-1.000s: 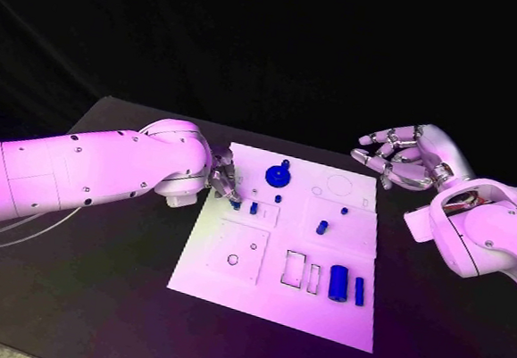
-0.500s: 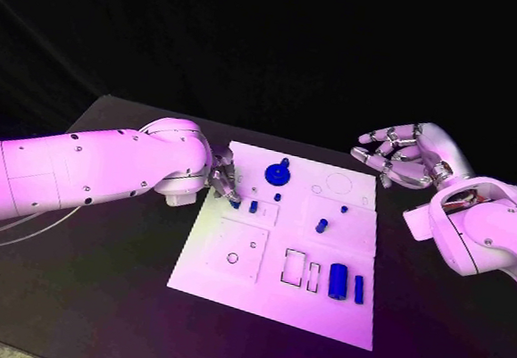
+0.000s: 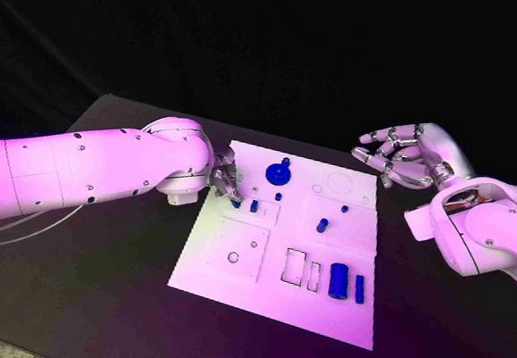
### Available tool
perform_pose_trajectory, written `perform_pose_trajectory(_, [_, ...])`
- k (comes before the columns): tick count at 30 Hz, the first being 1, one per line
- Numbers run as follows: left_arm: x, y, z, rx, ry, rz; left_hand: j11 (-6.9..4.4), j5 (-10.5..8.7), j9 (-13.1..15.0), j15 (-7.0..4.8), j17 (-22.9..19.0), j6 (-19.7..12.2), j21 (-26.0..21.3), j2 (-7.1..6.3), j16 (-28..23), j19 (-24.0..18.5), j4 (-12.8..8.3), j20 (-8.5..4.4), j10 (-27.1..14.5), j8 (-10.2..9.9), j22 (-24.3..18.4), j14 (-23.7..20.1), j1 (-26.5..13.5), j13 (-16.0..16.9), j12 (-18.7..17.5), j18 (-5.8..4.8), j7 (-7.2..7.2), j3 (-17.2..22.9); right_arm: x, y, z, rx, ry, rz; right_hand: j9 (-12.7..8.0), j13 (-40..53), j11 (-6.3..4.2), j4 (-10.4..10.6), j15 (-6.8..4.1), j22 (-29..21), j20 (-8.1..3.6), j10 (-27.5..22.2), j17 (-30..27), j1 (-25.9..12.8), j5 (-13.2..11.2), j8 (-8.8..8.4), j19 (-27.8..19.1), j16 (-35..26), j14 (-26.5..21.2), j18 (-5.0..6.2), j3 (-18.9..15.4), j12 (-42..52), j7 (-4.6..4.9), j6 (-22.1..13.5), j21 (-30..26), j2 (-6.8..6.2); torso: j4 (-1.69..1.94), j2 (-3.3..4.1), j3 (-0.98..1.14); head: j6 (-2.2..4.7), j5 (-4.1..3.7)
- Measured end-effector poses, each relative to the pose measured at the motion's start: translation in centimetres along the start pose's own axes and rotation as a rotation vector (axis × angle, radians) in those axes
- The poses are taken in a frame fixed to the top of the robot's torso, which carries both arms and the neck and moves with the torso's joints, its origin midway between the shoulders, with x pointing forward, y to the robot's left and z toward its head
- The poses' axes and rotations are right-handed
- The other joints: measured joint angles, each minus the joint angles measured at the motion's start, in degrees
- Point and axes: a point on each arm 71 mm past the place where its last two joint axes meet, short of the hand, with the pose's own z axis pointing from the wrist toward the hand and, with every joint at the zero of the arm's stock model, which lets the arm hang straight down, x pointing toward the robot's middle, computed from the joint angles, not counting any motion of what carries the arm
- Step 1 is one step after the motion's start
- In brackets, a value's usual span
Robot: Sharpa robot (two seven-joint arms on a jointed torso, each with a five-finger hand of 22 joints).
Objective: Assemble the parts on the task board
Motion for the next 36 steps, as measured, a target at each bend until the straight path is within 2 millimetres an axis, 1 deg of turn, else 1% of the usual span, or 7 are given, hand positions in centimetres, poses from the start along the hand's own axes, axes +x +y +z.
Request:
perform_pose_trajectory(3, [0.0,-0.01,0.08,-0.001,0.003,0.0,-0.08,-0.13,1.2,-0.17,0.0,0.0,0.0,-0.45,0.0,0.0,-1.2,0.0,0.1,0.0,0.0,0.1,-0.8,0.2,0.4,0.0,0.0,1.5,-0.01,-0.01,-0.01,0.0,0.0,0.0,0.0,0.0,0.0,0.0,0.0,0.0,0.0,0.0,0.0,0.0,0.0,0.0,0.0,0.0,0.0,0.0,0.0,0.0,0.0,0.0,0.0,0.0,0.0,0.0,0.0,-0.05,-0.06])
perform_pose_trajectory(9, [-0.08,-0.04,0.23,-0.006,0.01,0.001,-0.12,-0.15,2.1,-0.28,0.0,0.0,0.0,-0.55,0.0,0.0,-1.7,0.0,0.3,0.4,0.0,0.2,-1.9,0.9,0.8,0.0,0.0,2.0,-0.03,-0.02,-0.03,0.0,0.0,0.0,0.0,-0.1,0.0,0.0,0.0,0.0,0.0,0.0,0.0,0.0,0.0,0.0,0.0,0.0,0.0,0.0,0.0,0.0,0.0,0.0,0.0,0.0,-0.02,0.01,0.0,-0.2,-0.12])
perform_pose_trajectory(12, [-0.1,-0.03,0.29,-0.009,0.015,0.004,-0.19,-0.15,3.7,-0.48,0.0,0.0,0.3,-0.77,0.0,0.0,-2.4,0.0,0.4,0.4,0.0,0.0,-2.7,1.4,1.3,0.0,0.0,2.7,-0.06,-0.05,-0.04,0.001,-0.001,0.0,0.0,-0.1,0.0,0.0,0.0,0.0,0.0,0.0,0.0,0.0,0.0,0.0,0.0,0.0,0.0,0.0,0.0,0.0,0.0,0.0,0.0,0.0,-0.02,0.03,0.0,-0.29,-0.15])
perform_pose_trajectory(19, [-0.15,-0.03,0.38,-0.015,0.024,0.01,-0.3,-0.15,5.7,-0.68,0.0,0.0,0.3,-0.69,0.0,0.2,-2.6,-0.23,0.5,0.4,0.0,0.2,-3.8,2.0,1.8,0.0,-0.01,2.9,-0.09,-0.07,-0.06,0.002,-0.001,0.0,0.0,-0.1,0.0,0.0,0.0,0.0,0.0,0.0,0.0,0.0,0.0,0.0,0.0,0.0,0.0,0.0,0.0,0.0,0.0,0.0,0.0,0.0,-0.03,0.03,0.03,-0.41,-0.21])
perform_pose_trajectory(23, [-0.16,-0.02,0.42,-0.018,0.027,0.012,-0.33,-0.14,7.0,-0.68,0.0,0.0,0.5,-0.75,0.0,0.0,-2.1,-0.42,0.5,0.4,0.0,0.2,-4.5,2.3,2.1,-0.01,-0.01,2.4,-0.09,-0.07,-0.06,0.001,-0.001,0.0,0.0,-0.1,0.0,0.0,0.0,0.0,0.0,0.0,0.0,0.0,0.0,0.0,0.0,0.0,0.0,0.0,0.0,0.0,0.0,0.0,0.0,0.0,-0.03,0.03,0.03,-0.43,-0.26])
perform_pose_trajectory(28, [-0.13,-0.02,0.47,-0.02,0.028,0.013,-1.01,-0.12,9.2,-0.89,0.0,0.7,0.5,-0.8,0.2,0.0,-1.1,-0.42,1.2,0.6,0.0,0.0,-5.7,2.6,2.4,-0.01,-0.73,1.0,-0.08,-0.07,-0.06,0.001,-0.001,0.0,0.0,-0.1,0.0,0.0,0.0,0.0,0.0,0.0,0.0,0.0,0.0,0.0,0.0,0.0,0.0,0.0,0.0,0.0,0.0,0.0,0.0,0.0,-0.02,0.02,0.03,-0.43,-0.34])
perform_pose_trajectory(36, [-0.08,-0.07,0.54,-0.022,0.029,0.012,-1.25,-0.12,9.5,-0.89,0.0,1.3,0.7,-0.48,0.2,0.0,-0.2,-0.41,1.4,0.7,0.0,0.0,-6.6,3.1,2.8,-0.01,-1.35,-1.1,-0.08,-0.06,-0.06,0.001,-0.001,0.0,0.0,-0.1,0.0,0.0,0.0,0.0,0.0,0.0,0.0,0.0,0.0,0.0,0.0,0.0,0.0,0.0,0.0,0.0,0.0,0.0,-0.2,0.0,0.0,0.01,0.03,-0.46,-0.38])
